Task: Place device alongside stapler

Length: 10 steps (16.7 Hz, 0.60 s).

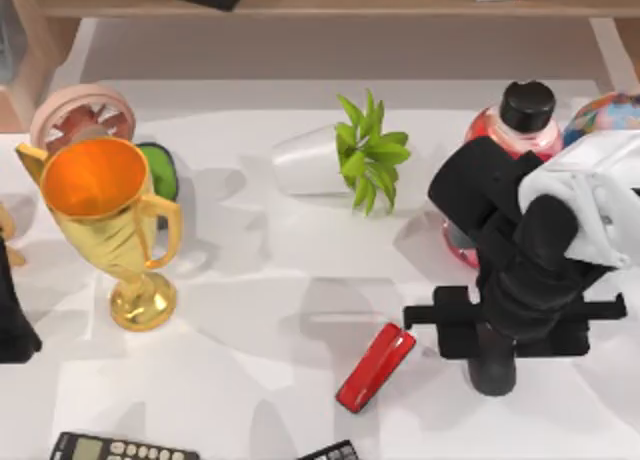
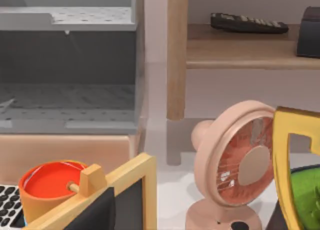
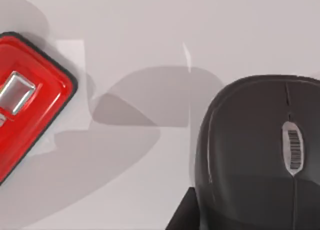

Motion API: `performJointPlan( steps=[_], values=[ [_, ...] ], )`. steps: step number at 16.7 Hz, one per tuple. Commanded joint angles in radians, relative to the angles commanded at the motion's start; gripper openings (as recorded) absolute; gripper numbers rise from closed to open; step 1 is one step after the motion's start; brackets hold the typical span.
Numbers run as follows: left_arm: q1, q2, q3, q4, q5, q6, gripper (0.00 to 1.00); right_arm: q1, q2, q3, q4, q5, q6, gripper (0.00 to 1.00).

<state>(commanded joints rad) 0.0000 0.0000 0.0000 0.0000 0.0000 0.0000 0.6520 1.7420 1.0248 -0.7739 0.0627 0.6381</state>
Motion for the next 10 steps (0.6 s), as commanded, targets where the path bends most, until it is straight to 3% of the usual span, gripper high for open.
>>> performJointPlan(
  steps=[8, 10],
  values=[
    [0.000, 0.000, 0.000, 0.000, 0.000, 0.000, 1.00, 0.000, 0.000, 0.000, 0.000, 0.000, 0.000, 0.98],
    [0.000, 0.000, 0.000, 0.000, 0.000, 0.000, 1.00, 0.000, 0.000, 0.000, 0.000, 0.000, 0.000, 1.00]
  ],
)
